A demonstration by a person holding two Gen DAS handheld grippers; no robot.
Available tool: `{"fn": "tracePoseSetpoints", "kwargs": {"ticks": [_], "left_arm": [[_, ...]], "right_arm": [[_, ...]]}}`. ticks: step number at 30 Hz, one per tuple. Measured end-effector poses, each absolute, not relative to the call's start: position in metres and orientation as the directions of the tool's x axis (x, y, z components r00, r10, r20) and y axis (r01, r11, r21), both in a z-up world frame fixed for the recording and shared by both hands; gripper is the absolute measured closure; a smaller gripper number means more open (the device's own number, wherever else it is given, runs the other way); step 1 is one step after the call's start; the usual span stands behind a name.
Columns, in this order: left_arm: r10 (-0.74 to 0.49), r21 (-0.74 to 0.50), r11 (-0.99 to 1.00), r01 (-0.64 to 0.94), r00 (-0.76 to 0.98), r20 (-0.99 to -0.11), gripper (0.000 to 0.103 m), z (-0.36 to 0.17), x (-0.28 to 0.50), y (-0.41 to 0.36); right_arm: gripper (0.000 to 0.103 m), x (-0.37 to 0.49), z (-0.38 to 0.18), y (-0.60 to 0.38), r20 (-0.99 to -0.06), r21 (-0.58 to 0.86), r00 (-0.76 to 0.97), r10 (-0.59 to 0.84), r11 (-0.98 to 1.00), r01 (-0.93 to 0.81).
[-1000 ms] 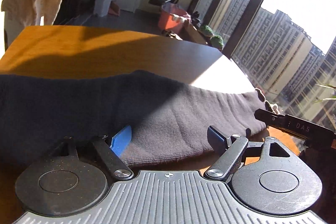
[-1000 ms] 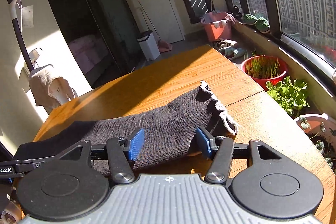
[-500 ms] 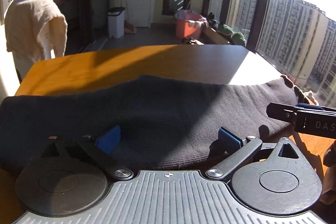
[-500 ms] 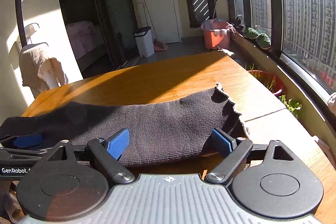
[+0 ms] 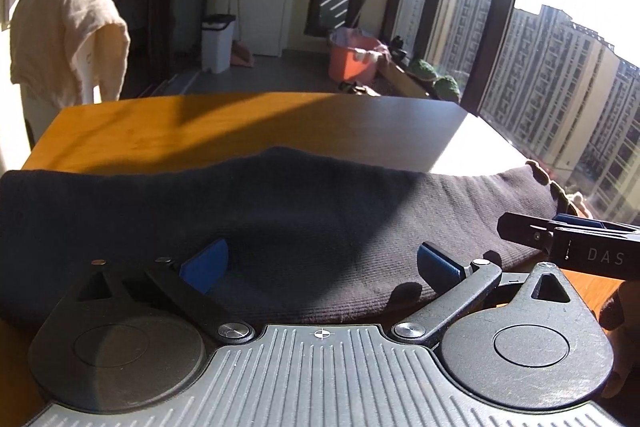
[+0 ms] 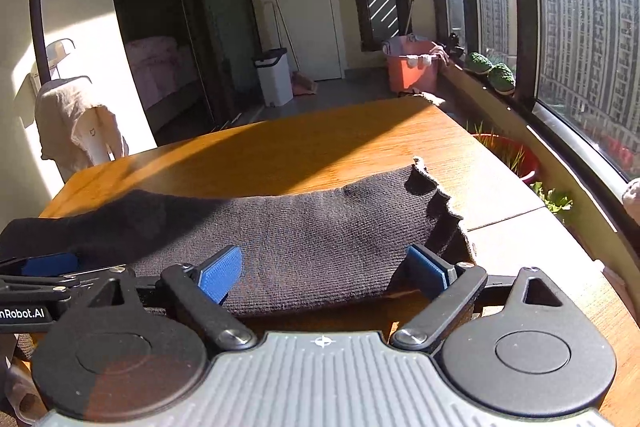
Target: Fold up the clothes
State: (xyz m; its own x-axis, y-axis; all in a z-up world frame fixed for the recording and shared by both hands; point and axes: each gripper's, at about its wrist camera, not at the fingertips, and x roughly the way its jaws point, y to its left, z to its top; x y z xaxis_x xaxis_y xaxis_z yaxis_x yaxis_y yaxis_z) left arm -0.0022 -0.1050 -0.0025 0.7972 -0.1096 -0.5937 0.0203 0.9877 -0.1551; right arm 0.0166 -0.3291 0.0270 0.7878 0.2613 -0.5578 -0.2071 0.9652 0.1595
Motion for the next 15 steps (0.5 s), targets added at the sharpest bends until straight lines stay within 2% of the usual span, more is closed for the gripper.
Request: {"fn": "tracePoseSetpoints", "kwargs": {"ticks": [15], "left_arm": [[-0.113, -0.166, 0.986, 0.018, 0.801, -0.588, 0.000, -0.0018, -0.0041, -0.1053]], "right_arm": [[0.004, 0.0178, 0.0269, -0.3295, -0.561, 0.170, 0.779, 0.279, 0.960, -0.222]]}}
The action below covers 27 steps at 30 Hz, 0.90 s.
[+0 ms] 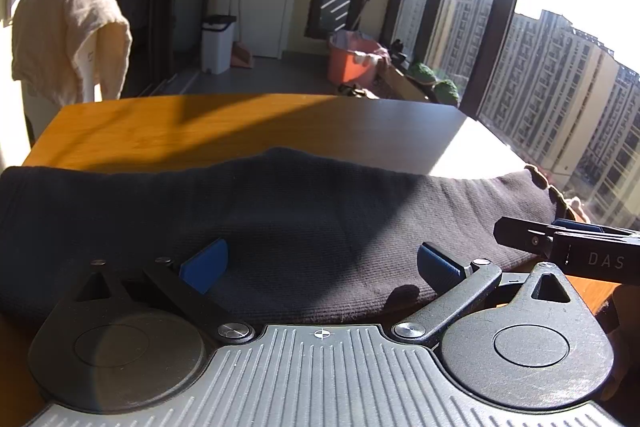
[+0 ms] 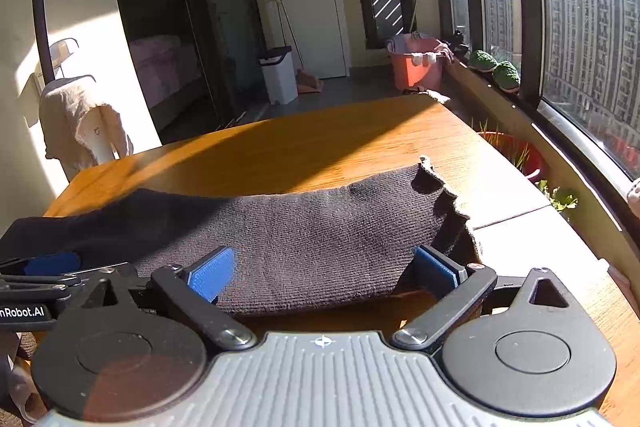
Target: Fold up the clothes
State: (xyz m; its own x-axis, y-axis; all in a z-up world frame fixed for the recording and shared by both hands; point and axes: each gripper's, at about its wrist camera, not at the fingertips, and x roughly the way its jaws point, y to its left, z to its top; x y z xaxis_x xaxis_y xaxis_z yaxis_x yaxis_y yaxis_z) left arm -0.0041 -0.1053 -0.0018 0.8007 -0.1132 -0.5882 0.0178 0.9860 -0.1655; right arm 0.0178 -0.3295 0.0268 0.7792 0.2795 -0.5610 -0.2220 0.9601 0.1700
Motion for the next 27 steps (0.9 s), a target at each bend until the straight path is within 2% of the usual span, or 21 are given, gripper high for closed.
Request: {"fn": "tracePoseSetpoints", "kwargs": {"ticks": [27], "left_arm": [[-0.107, -0.154, 0.988, 0.018, 0.799, -0.592, 0.000, -0.0030, -0.0042, -0.1059]], "right_arm": [[0.002, 0.0186, 0.0266, -0.3290, -0.562, 0.176, 0.776, 0.288, 0.958, -0.228]]}}
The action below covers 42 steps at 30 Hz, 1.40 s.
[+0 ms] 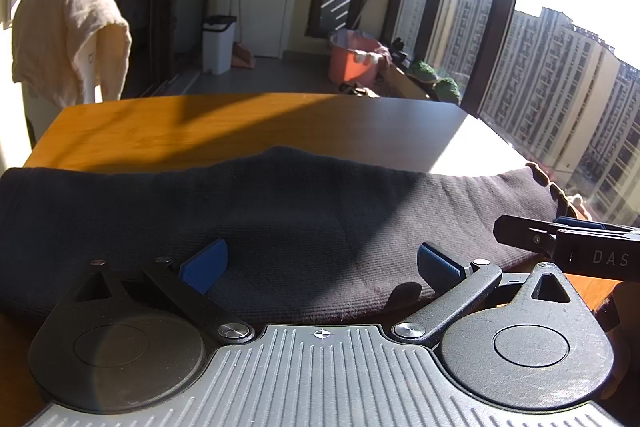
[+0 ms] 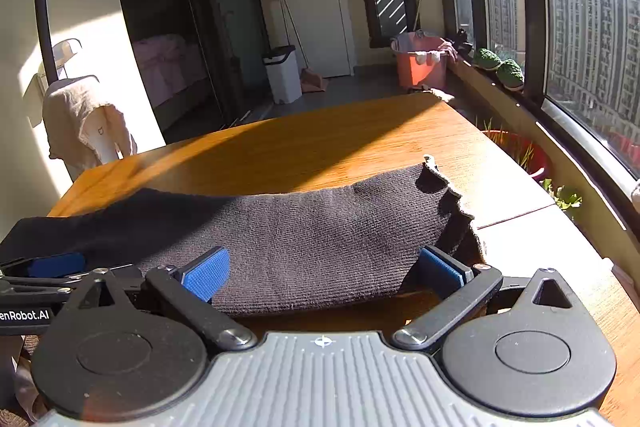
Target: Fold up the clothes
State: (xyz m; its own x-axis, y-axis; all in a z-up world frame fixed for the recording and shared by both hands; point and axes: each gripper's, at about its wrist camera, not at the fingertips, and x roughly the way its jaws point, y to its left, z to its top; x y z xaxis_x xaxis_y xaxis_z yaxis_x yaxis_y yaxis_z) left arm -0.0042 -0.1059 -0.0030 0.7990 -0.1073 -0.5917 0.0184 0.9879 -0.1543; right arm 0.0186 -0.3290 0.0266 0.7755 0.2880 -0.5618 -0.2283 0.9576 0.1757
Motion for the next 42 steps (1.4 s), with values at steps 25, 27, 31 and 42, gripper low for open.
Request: {"fn": "tracePoseSetpoints", "kwargs": {"ticks": [25, 27, 31, 42], "left_arm": [[-0.109, -0.157, 0.987, 0.019, 0.800, -0.591, 0.000, -0.0035, -0.0041, -0.1060], [-0.109, -0.157, 0.987, 0.019, 0.800, -0.590, 0.000, -0.0035, -0.0044, -0.1059], [-0.114, -0.165, 0.986, 0.019, 0.802, -0.587, 0.000, -0.0037, -0.0052, -0.1043], [-0.123, -0.181, 0.983, 0.019, 0.804, -0.581, 0.000, -0.0034, -0.0051, -0.1026]], "right_arm": [[0.000, 0.0192, 0.0261, -0.3343, -0.555, 0.201, 0.773, 0.308, 0.951, -0.234], [0.000, 0.0193, 0.0262, -0.3343, -0.555, 0.203, 0.772, 0.310, 0.950, -0.235], [0.000, 0.0201, 0.0264, -0.3336, -0.556, 0.202, 0.771, 0.310, 0.951, -0.236], [0.000, 0.0215, 0.0259, -0.3277, -0.566, 0.179, 0.769, 0.296, 0.955, -0.236]]}}
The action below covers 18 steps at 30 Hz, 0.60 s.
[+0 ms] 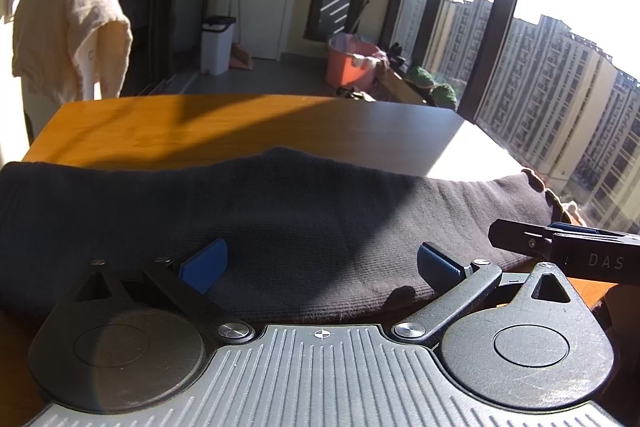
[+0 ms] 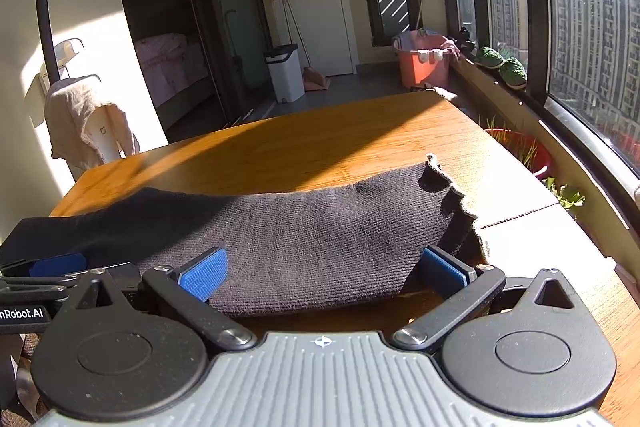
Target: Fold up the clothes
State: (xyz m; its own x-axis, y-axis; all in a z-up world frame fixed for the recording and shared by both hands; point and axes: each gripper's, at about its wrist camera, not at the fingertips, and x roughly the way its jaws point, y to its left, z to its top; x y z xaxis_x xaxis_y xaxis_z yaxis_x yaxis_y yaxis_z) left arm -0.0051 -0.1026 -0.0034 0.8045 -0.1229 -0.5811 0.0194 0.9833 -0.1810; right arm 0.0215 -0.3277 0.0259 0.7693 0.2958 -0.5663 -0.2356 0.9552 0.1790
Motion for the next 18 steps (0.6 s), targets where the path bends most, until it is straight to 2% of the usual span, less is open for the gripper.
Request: {"fn": "tracePoseSetpoints", "kwargs": {"ticks": [18], "left_arm": [[-0.127, -0.189, 0.982, 0.019, 0.806, -0.578, 0.000, -0.0046, -0.0047, -0.1009]], "right_arm": [[0.000, 0.0213, 0.0257, -0.3239, -0.584, 0.134, 0.764, 0.274, 0.961, -0.242]]}}
